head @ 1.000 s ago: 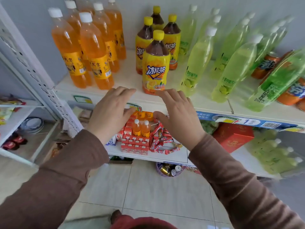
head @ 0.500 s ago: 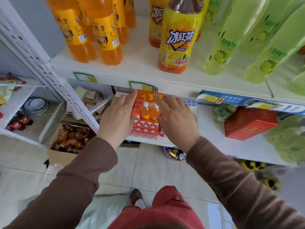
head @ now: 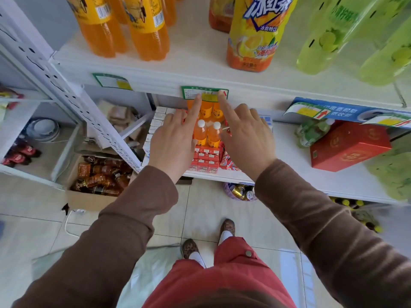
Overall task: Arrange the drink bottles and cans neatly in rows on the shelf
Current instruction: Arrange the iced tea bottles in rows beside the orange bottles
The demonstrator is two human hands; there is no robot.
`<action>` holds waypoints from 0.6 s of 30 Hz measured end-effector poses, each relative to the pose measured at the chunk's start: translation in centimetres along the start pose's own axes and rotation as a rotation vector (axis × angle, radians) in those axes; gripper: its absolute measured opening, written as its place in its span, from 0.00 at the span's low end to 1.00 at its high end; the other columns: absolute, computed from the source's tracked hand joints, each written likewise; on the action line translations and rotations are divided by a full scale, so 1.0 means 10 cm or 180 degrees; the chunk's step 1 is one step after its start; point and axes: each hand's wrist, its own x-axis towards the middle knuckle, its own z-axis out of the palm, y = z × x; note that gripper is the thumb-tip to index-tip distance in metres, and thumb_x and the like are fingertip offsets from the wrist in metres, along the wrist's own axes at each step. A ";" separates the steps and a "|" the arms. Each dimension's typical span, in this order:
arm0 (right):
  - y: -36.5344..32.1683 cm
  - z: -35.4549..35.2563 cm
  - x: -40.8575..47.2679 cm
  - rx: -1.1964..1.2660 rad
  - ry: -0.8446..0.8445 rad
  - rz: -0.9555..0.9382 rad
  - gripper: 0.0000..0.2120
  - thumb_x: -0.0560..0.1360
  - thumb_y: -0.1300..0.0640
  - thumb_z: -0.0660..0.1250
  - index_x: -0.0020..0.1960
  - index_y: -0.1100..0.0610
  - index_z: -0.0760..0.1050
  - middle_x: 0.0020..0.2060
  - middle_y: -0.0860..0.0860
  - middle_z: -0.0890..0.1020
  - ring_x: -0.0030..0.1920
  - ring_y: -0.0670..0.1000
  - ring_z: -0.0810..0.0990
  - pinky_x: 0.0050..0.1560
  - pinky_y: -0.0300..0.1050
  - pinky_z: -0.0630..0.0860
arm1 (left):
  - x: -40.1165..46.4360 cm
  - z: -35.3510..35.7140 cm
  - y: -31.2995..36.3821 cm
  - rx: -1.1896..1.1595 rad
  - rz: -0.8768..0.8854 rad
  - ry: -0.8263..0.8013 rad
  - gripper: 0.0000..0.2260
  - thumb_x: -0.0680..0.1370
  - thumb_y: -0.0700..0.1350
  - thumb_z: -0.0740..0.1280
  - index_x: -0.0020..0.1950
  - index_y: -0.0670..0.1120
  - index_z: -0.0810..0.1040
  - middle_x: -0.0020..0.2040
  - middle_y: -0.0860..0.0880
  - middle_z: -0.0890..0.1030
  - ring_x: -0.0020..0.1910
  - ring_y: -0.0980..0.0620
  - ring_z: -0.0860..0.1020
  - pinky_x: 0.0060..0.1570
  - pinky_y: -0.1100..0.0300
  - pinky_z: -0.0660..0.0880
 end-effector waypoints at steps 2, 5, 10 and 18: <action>0.00 0.01 0.00 -0.0003 0.0017 0.0014 0.36 0.78 0.54 0.66 0.83 0.48 0.55 0.52 0.55 0.77 0.52 0.59 0.77 0.49 0.56 0.76 | 0.01 0.00 0.01 -0.0008 0.0002 0.0000 0.43 0.77 0.44 0.70 0.83 0.49 0.45 0.60 0.43 0.74 0.57 0.41 0.74 0.46 0.48 0.75; 0.02 0.00 0.00 -0.0086 0.0018 0.0005 0.36 0.79 0.52 0.65 0.83 0.47 0.54 0.52 0.55 0.77 0.52 0.60 0.77 0.51 0.56 0.74 | 0.01 0.01 0.01 -0.0038 -0.0003 -0.0013 0.43 0.77 0.44 0.70 0.83 0.49 0.45 0.60 0.43 0.74 0.58 0.41 0.73 0.47 0.48 0.75; 0.03 -0.01 0.01 -0.0182 0.0003 0.0011 0.36 0.79 0.52 0.65 0.83 0.46 0.52 0.52 0.54 0.76 0.52 0.59 0.77 0.53 0.55 0.73 | 0.02 0.01 0.00 -0.0016 0.0036 -0.0004 0.44 0.77 0.45 0.70 0.83 0.49 0.43 0.60 0.43 0.75 0.58 0.42 0.73 0.46 0.49 0.75; 0.04 -0.12 -0.01 0.0018 -0.0010 -0.0044 0.35 0.79 0.53 0.65 0.82 0.46 0.57 0.53 0.53 0.77 0.53 0.59 0.77 0.54 0.53 0.72 | 0.04 -0.10 -0.05 -0.0324 0.0071 0.0029 0.39 0.79 0.47 0.69 0.83 0.52 0.49 0.62 0.45 0.74 0.60 0.44 0.74 0.43 0.51 0.74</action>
